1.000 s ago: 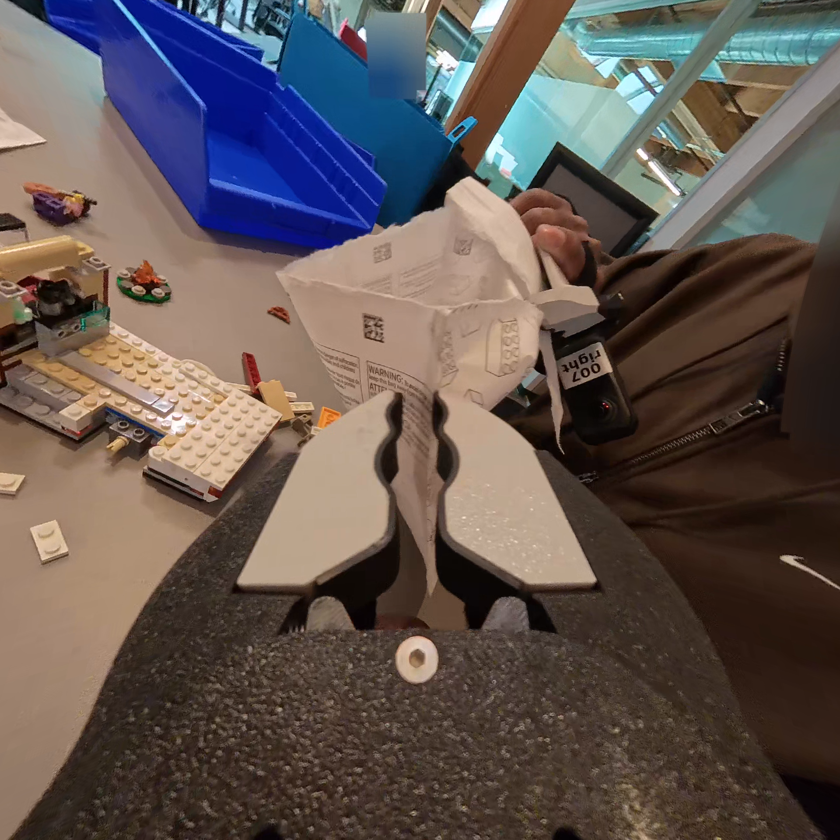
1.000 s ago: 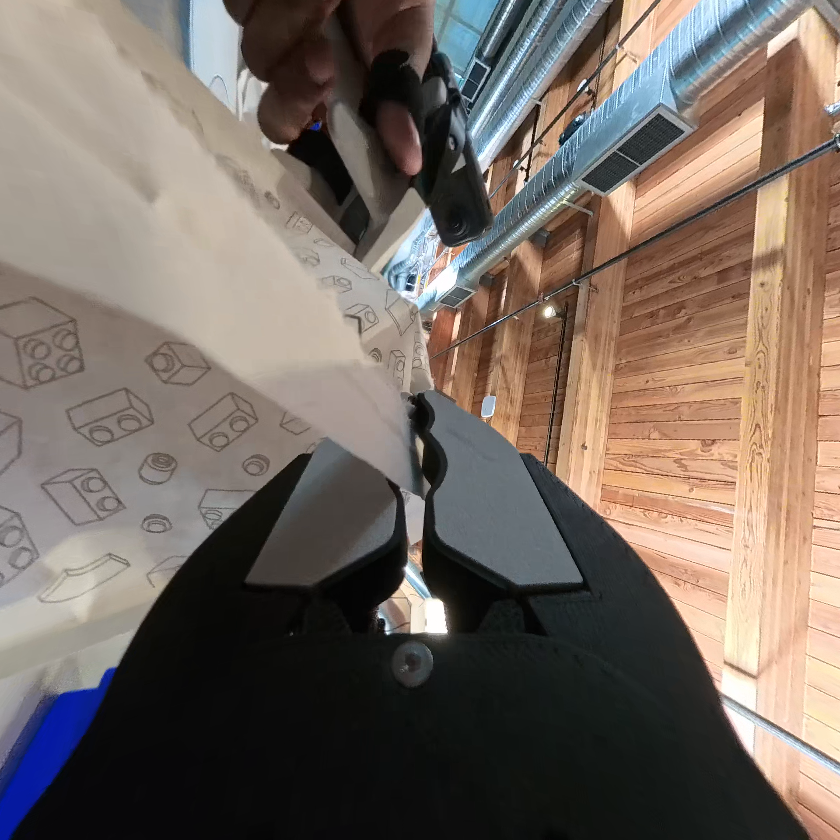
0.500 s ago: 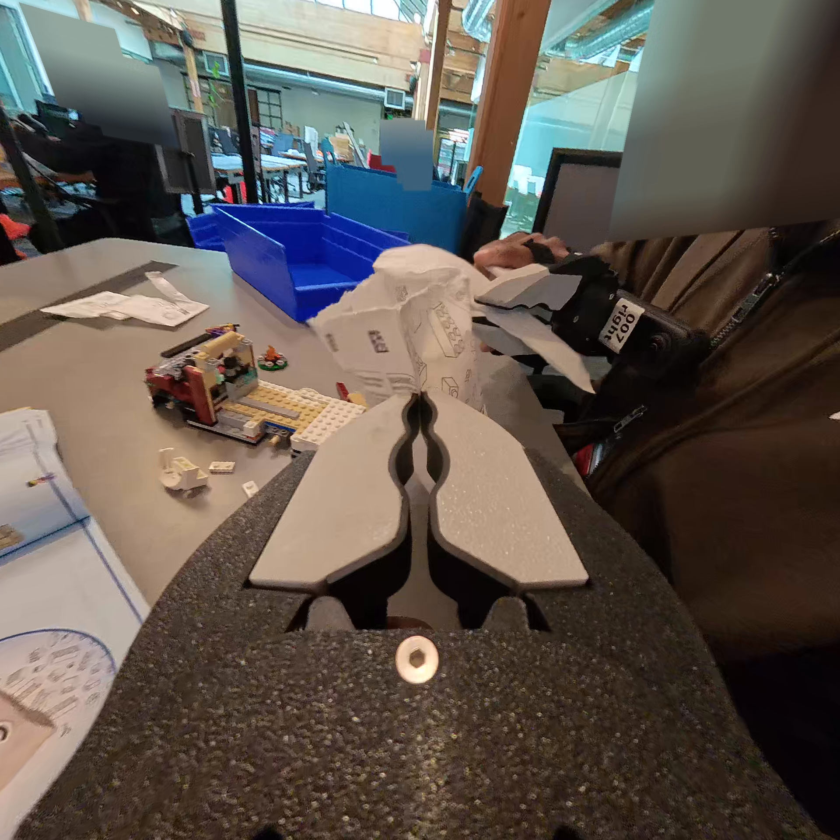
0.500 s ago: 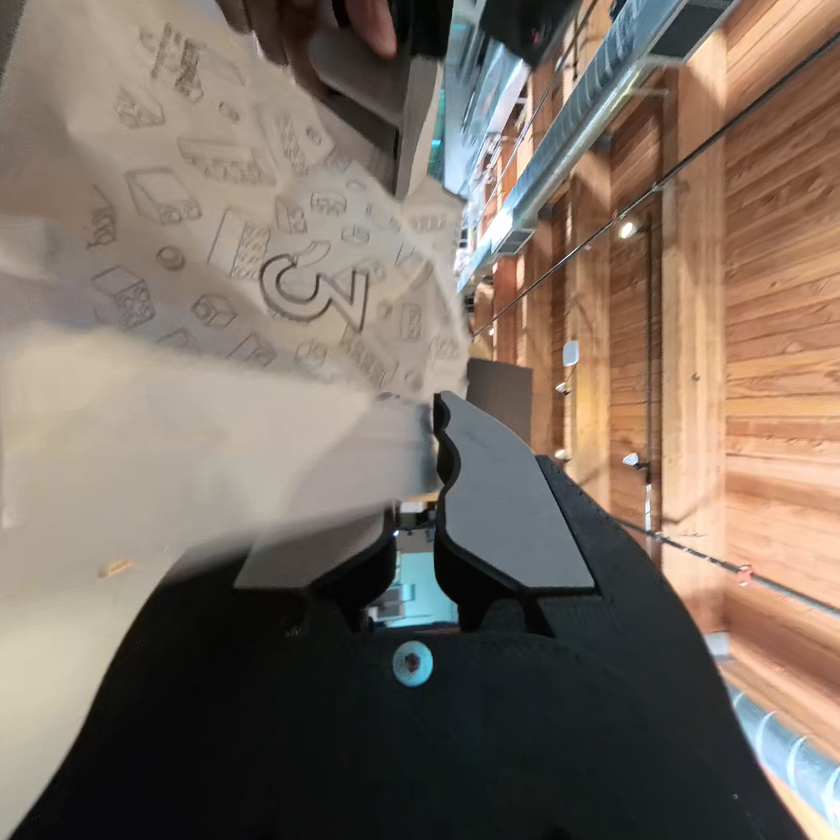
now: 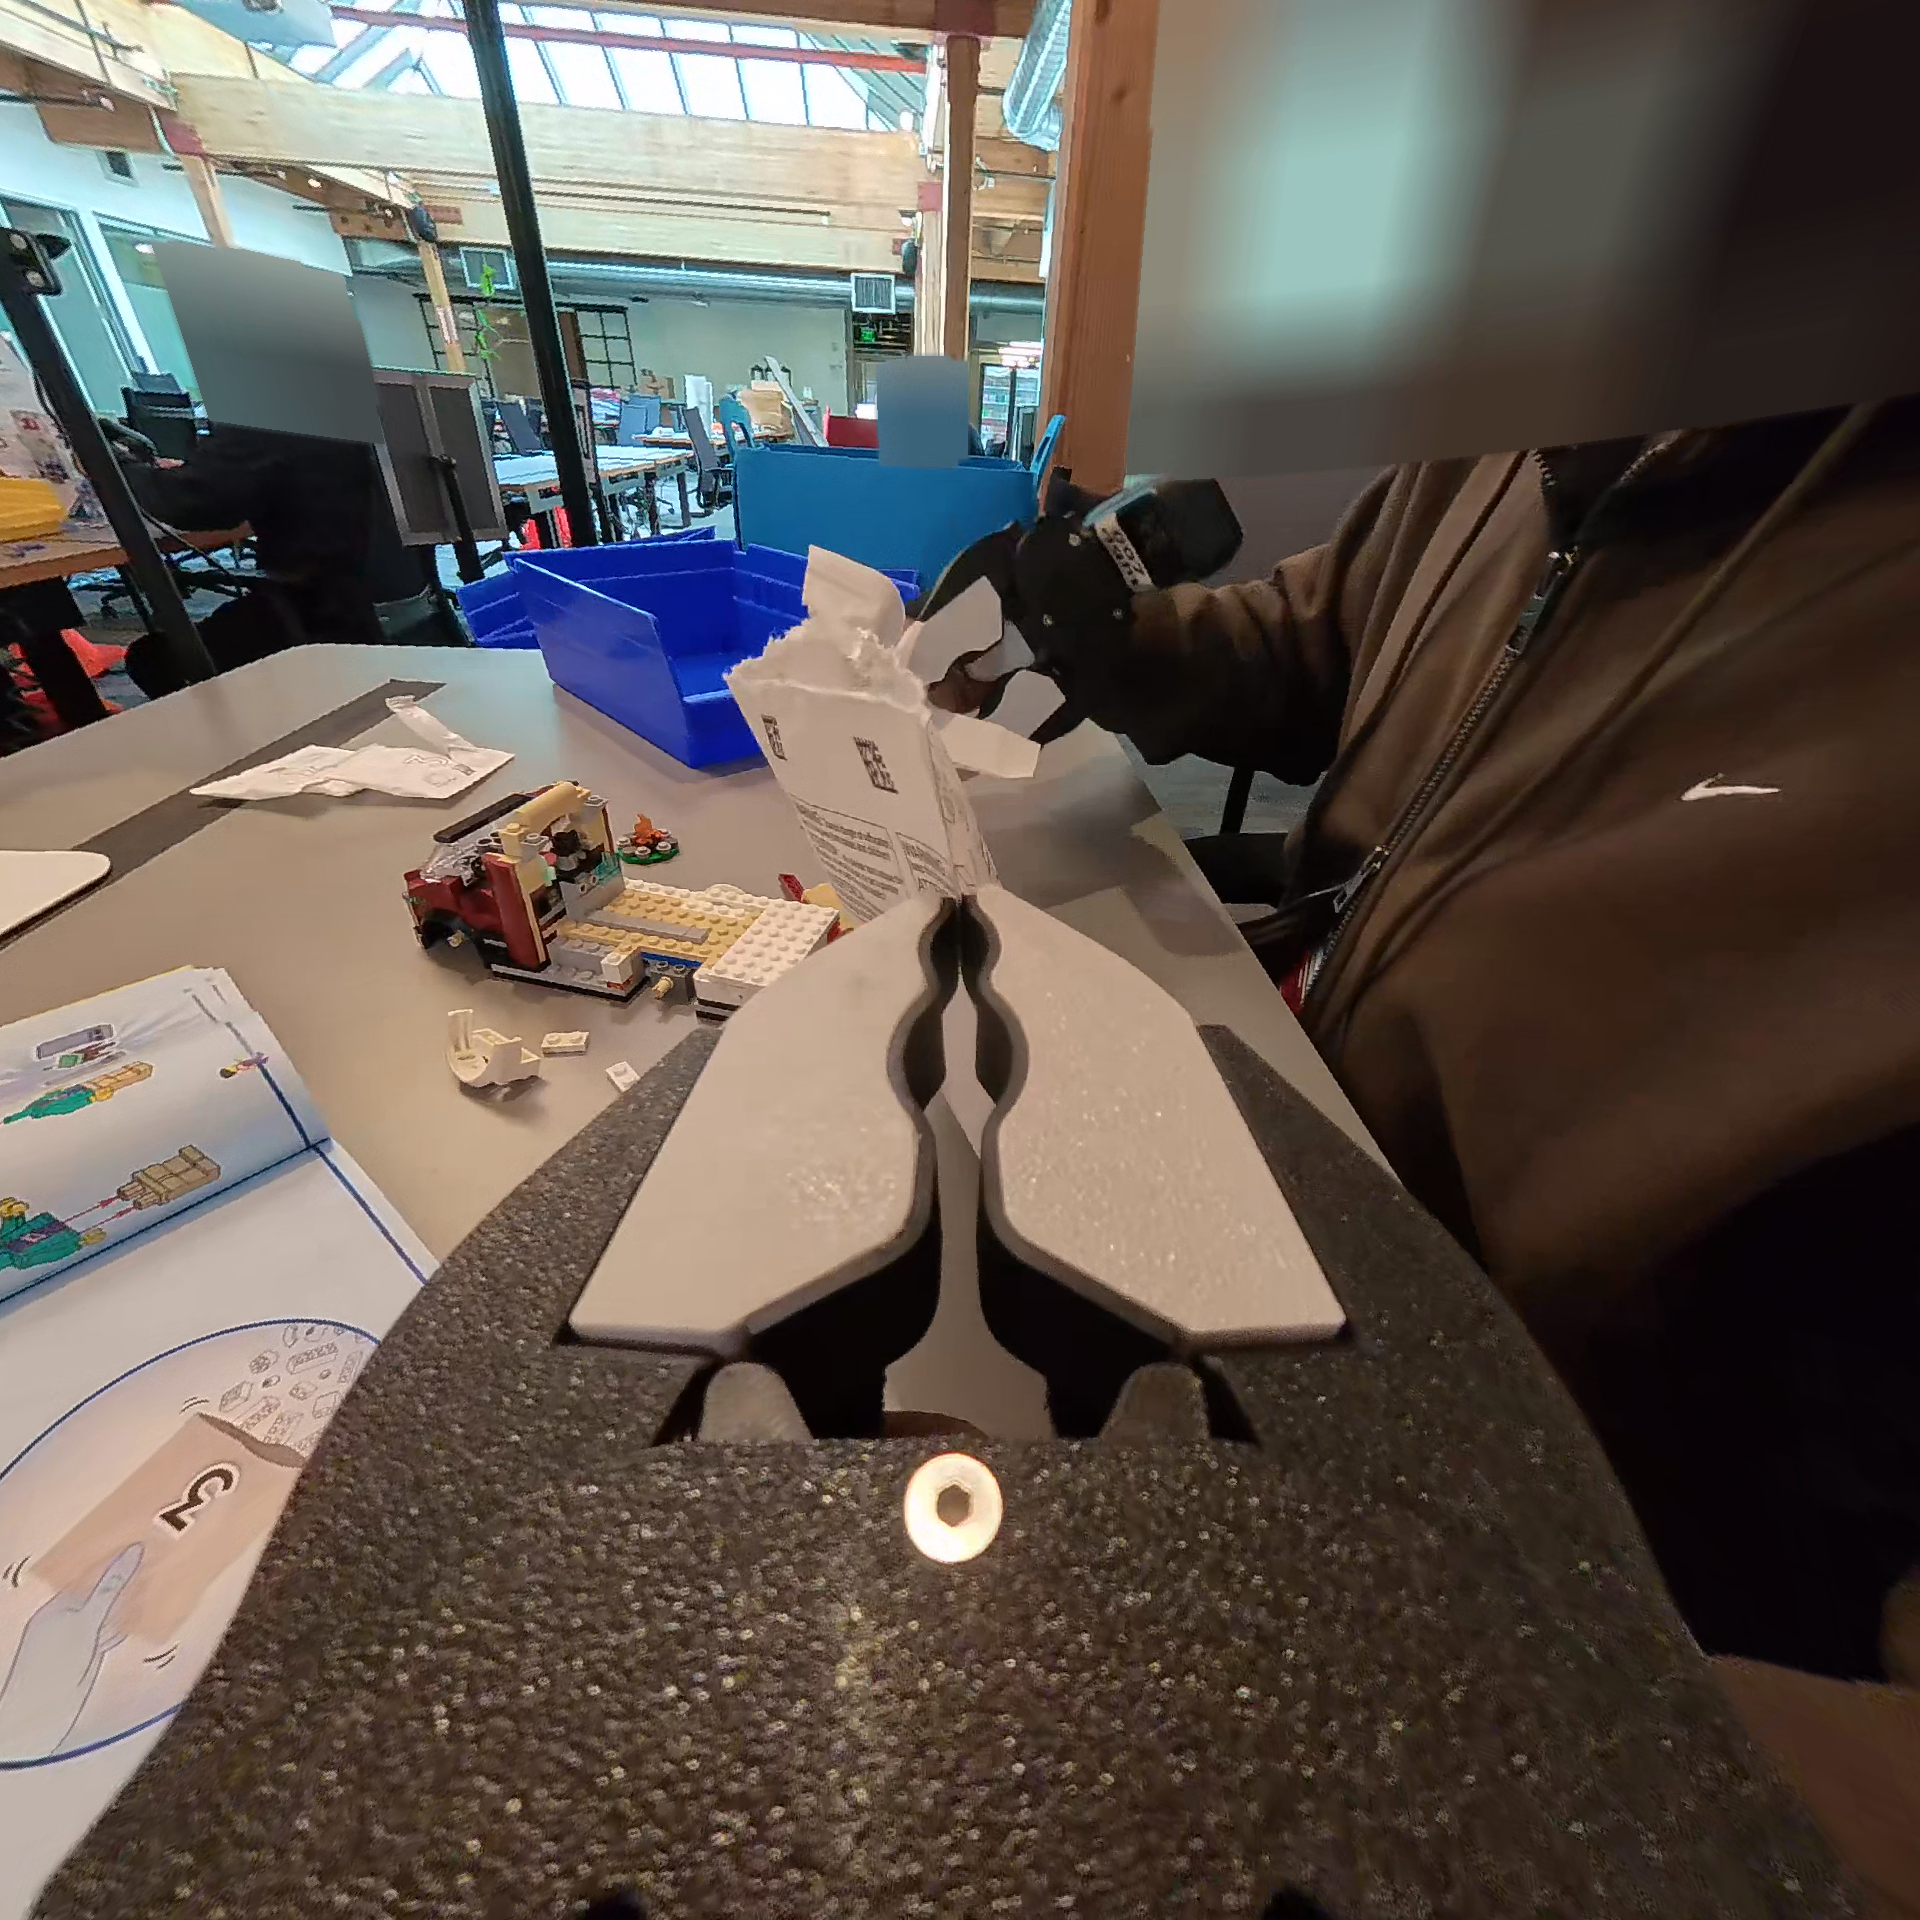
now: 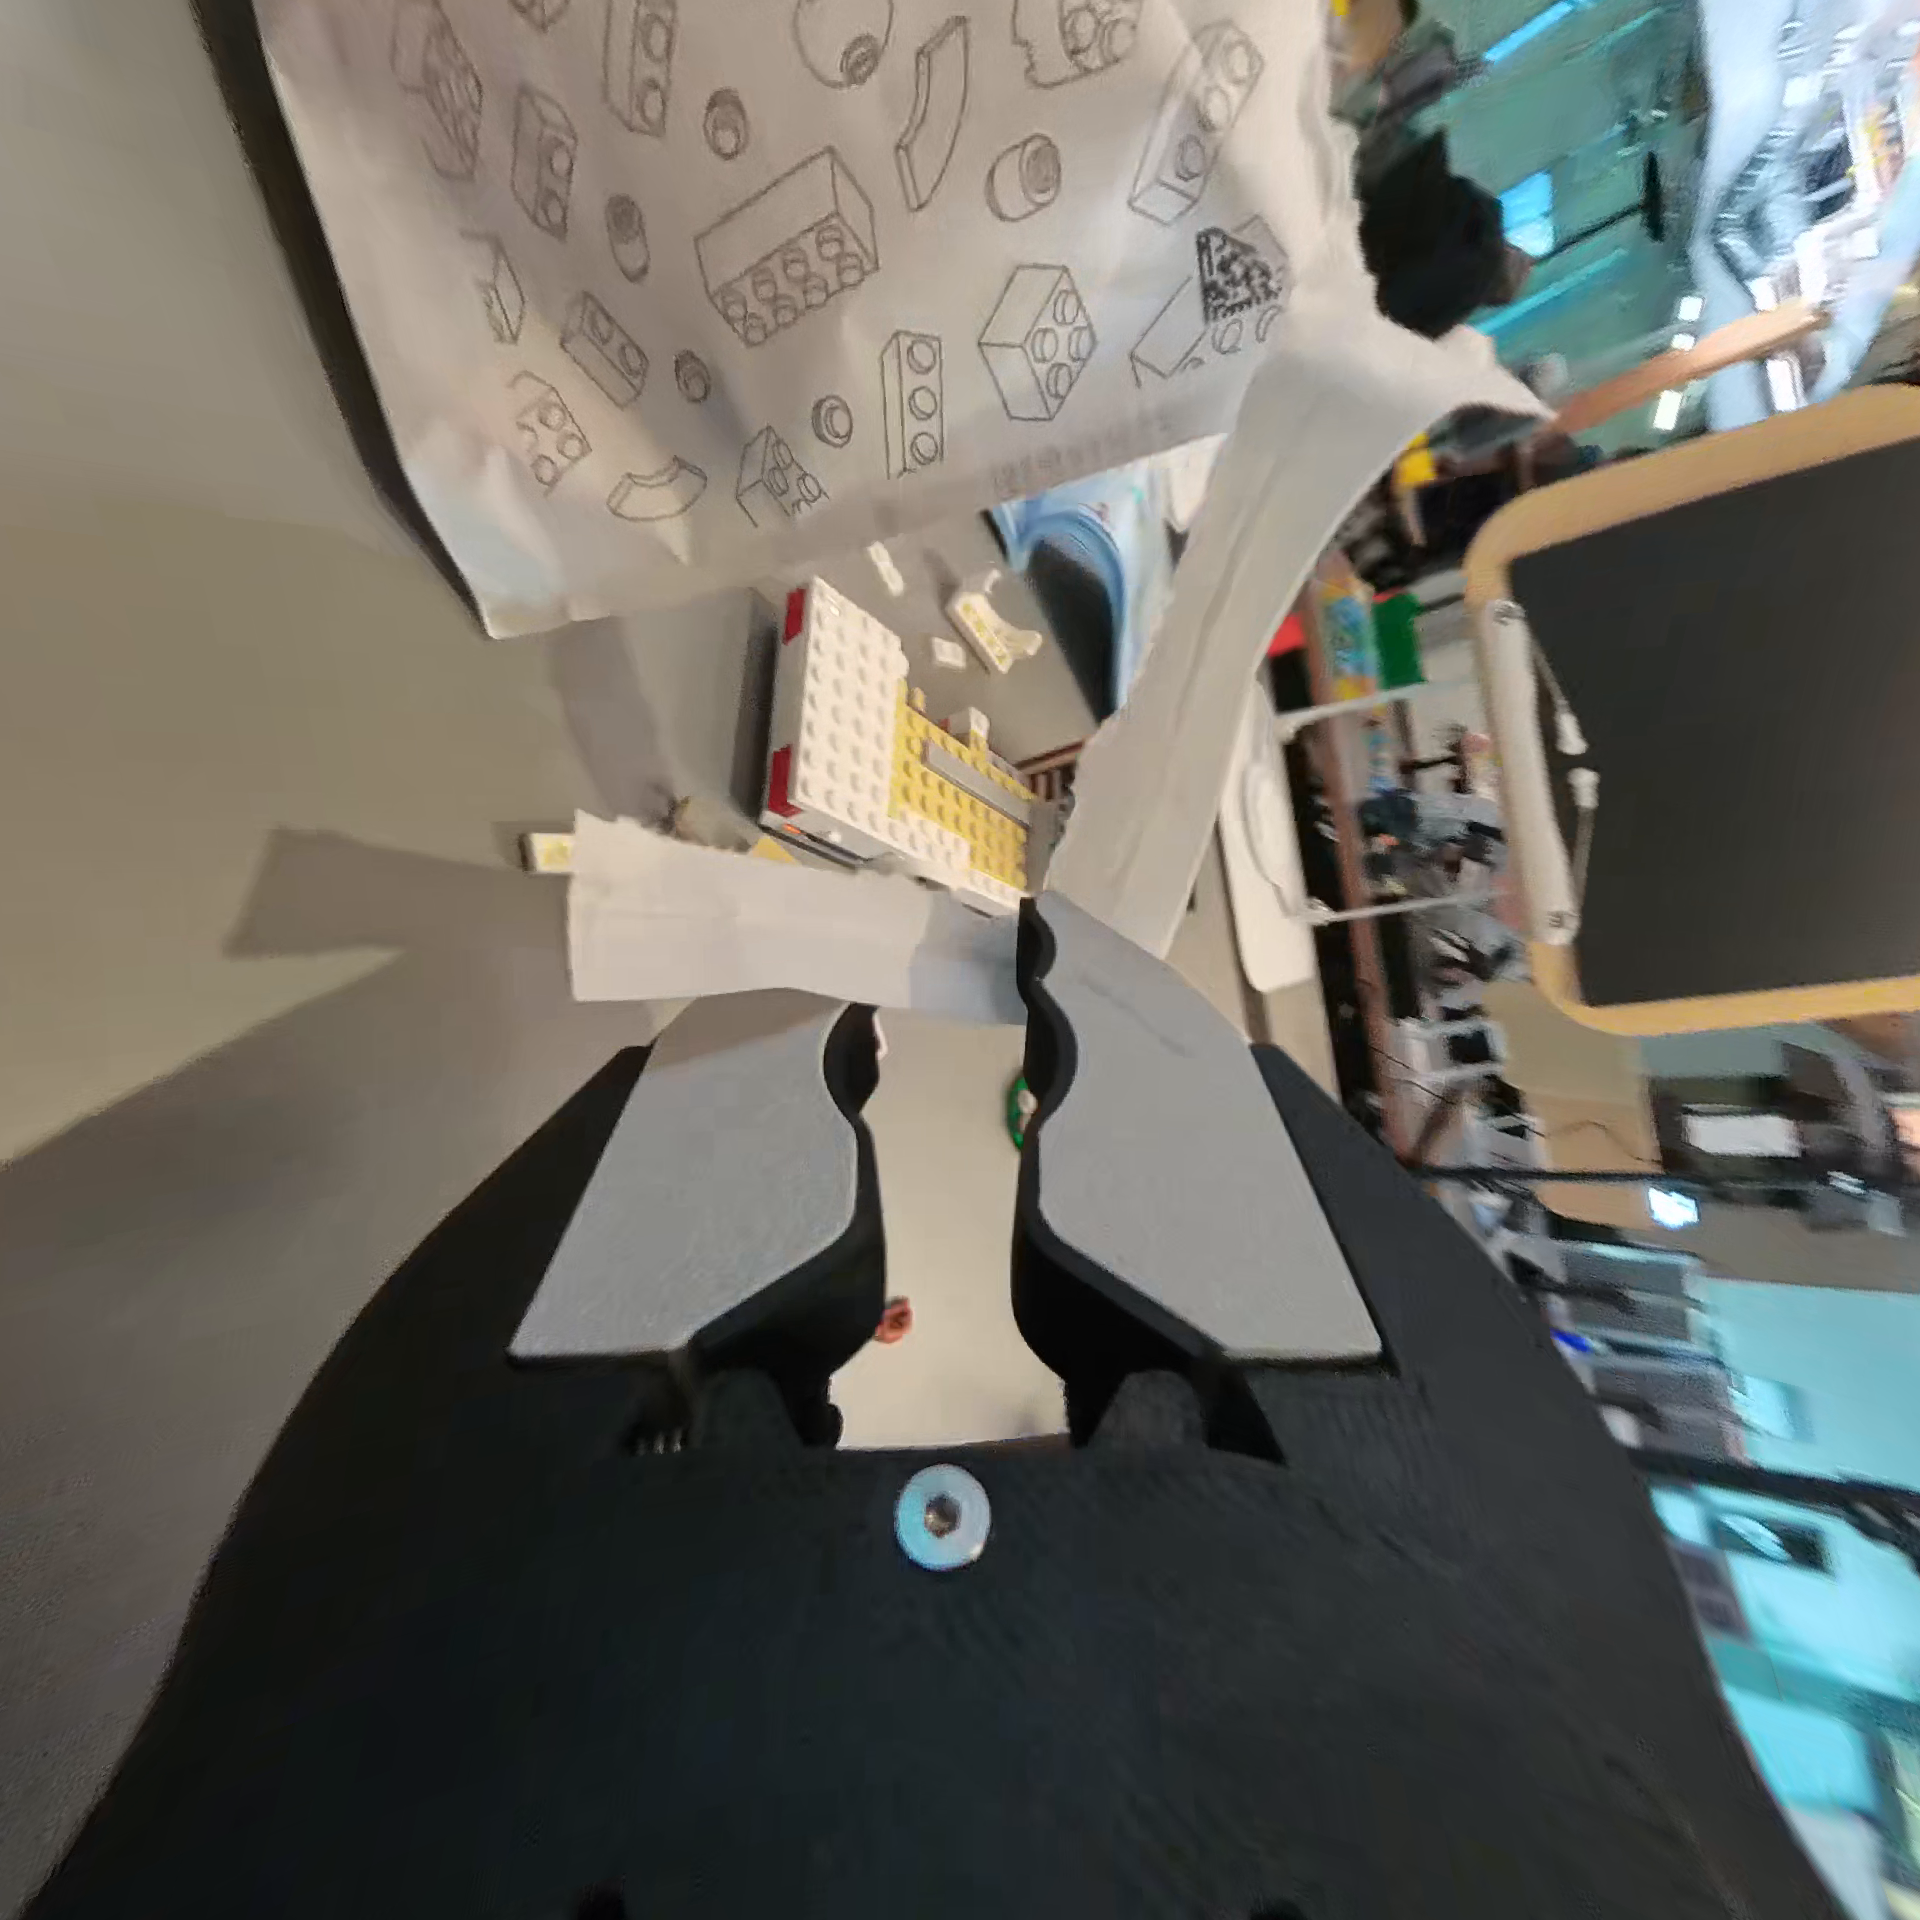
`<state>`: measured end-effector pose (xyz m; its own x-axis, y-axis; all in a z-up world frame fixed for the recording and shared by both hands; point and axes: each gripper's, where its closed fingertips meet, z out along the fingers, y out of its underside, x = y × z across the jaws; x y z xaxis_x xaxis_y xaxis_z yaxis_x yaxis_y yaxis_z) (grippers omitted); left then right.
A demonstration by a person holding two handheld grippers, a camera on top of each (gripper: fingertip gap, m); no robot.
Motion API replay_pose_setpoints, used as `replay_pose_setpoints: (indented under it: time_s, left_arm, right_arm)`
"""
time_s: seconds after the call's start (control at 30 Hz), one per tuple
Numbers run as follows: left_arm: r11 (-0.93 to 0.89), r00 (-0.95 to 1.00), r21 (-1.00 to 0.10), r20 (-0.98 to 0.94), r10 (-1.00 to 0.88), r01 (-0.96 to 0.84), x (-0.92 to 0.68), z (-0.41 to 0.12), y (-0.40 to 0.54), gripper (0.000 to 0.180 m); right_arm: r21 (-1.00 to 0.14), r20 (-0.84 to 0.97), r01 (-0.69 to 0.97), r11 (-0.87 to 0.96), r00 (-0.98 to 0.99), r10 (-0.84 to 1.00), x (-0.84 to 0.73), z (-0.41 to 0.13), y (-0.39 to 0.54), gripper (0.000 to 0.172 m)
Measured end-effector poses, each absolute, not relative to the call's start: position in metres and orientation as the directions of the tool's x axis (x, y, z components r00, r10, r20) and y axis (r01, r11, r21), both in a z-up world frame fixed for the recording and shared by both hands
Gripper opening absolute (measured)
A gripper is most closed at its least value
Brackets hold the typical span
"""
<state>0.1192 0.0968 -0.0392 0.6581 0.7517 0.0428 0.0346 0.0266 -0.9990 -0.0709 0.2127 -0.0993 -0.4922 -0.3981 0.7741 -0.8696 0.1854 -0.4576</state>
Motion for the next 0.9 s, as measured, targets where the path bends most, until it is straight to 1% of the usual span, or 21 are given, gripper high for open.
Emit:
replay_pose_setpoints:
  time_s: [0.17,0.27,0.33,0.43,0.53,0.63,0.83,0.9]
  left_arm:
    - [-0.007,0.654,-1.000,0.007,0.757,0.018,0.130,-0.038,0.093,0.000]
    - [-0.004,0.639,-1.000,-0.002,0.769,0.002,0.135,-0.034,0.087,0.000]
    - [0.012,0.650,-1.000,-0.001,0.760,-0.015,0.142,-0.031,0.085,0.000]
    - [0.040,0.681,-0.999,0.015,0.732,-0.022,0.151,-0.027,0.087,0.000]
    - [0.052,0.695,-0.999,0.034,0.718,-0.005,0.152,-0.029,0.088,0.000]
    - [0.061,0.702,-0.998,0.063,0.709,0.027,0.150,-0.035,0.089,0.000]
    - [0.083,0.723,-0.994,0.111,0.682,0.074,0.147,-0.043,0.092,0.000]
    - [0.083,0.721,-0.994,0.114,0.683,0.078,0.146,-0.044,0.092,0.000]
  right_arm:
    - [-0.612,0.631,-0.783,0.108,-0.566,-0.530,-0.061,-0.095,0.225,0.026]
    - [-0.689,0.519,-0.716,0.113,-0.596,-0.613,-0.065,-0.101,0.238,0.035]
    - [-0.712,0.451,-0.684,0.158,-0.618,-0.644,-0.076,-0.111,0.244,0.035]
    - [-0.724,0.395,-0.648,0.237,-0.671,-0.627,-0.099,-0.123,0.237,0.035]
    - [-0.695,0.349,-0.650,0.308,-0.679,-0.646,-0.110,-0.133,0.220,0.034]
    - [-0.615,0.295,-0.695,0.374,-0.642,-0.708,-0.114,-0.149,0.204,0.034]
    - [-0.473,0.114,-0.751,0.461,-0.570,-0.813,-0.112,-0.175,0.192,0.035]
    - [-0.465,0.064,-0.742,0.483,-0.573,-0.817,-0.110,-0.177,0.190,0.032]
